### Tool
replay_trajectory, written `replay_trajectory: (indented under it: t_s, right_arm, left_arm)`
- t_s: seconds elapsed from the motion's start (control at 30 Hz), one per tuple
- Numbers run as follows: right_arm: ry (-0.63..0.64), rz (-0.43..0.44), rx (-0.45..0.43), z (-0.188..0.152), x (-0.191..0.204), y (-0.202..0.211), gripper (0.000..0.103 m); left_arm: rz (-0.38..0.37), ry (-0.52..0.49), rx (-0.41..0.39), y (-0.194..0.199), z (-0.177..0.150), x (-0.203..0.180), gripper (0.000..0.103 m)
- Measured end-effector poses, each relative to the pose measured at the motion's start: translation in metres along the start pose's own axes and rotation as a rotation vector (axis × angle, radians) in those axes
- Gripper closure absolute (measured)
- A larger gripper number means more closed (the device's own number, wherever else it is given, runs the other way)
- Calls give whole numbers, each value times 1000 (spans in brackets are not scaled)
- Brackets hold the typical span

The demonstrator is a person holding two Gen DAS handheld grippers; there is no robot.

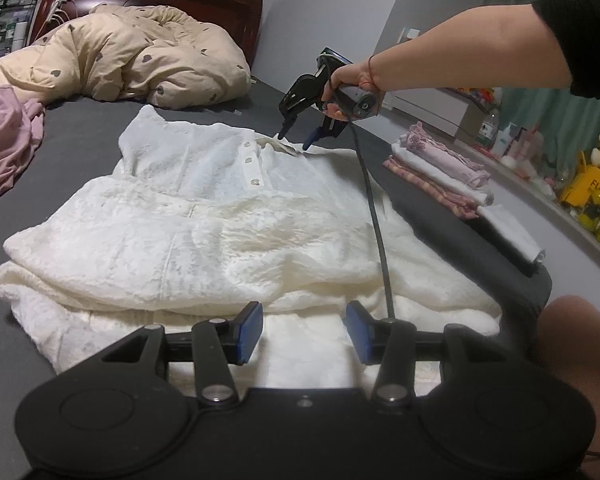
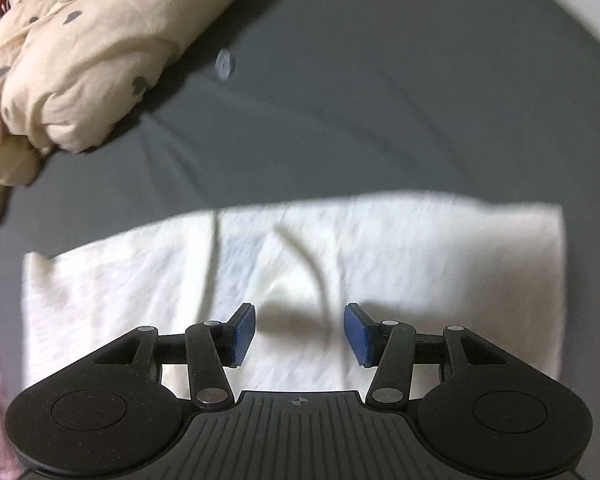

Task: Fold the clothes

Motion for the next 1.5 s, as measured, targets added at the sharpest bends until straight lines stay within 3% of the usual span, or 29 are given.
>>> replay_trajectory:
  t_s: [0.07, 0.17, 0.2, 0.27, 0.4, 0.47, 0.67, 0.8, 0.9, 1.03, 1.13, 1.33, 1.43, 1.5]
  right_arm:
    - [-28, 72, 18, -5, 0, -1, 53]
    - [-59, 113, 27, -11, 2, -4, 54]
    - [-64, 122, 12, -12, 4, -4, 54]
    - [-75, 133, -28, -8, 9, -9, 69]
    - [-52, 125, -87, 4, 26, -20, 69]
    - [-56, 114, -131, 10, 34, -25, 69]
    - [-33, 139, -407, 27, 50, -4, 69]
    - [41, 74, -321, 28, 50, 1, 68]
    - [22, 23, -254, 22, 42, 0, 68]
    - [5, 84, -192, 10, 43, -7, 68]
    - [71, 43, -199, 7, 58, -16, 68]
    - [249, -146, -268, 13, 86, -34, 69]
    - [226, -163, -288, 14, 83, -42, 102]
    - [197, -134, -318, 17, 81, -44, 102]
  left_arm:
    - [0, -4, 3, -1, -1, -1, 57]
    - [2, -14, 6, -1, -2, -3, 57]
    - [1, -18, 7, -1, -2, -3, 57]
    - [-3, -18, 7, -2, -3, -4, 56]
    - [2, -24, 16, -3, -4, -3, 56]
    - [4, -26, 18, -4, -5, -2, 56]
    - [1, -17, 15, -4, -2, 0, 56]
    - [0, -17, 11, -1, -3, 0, 56]
    - [-7, -24, 3, 1, -3, -3, 55]
    - [-9, -37, -6, 4, -3, -7, 54]
    - [-8, -42, -8, 4, -4, -9, 54]
    - [-3, -56, -4, 3, -5, -9, 53]
    - [-1, -42, 2, 0, -4, -4, 53]
    - [1, -27, 8, -2, -4, -1, 53]
Point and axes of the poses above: each gripper's, at about its wrist camera, not at the fingertips, and y roughly against the way its jaws point, x to its left, z to its top, the point moved 4 cm from there along -y, roughly the way its jaws point, and after that the axes turned 14 degrees about y, right-handed, at the moved point
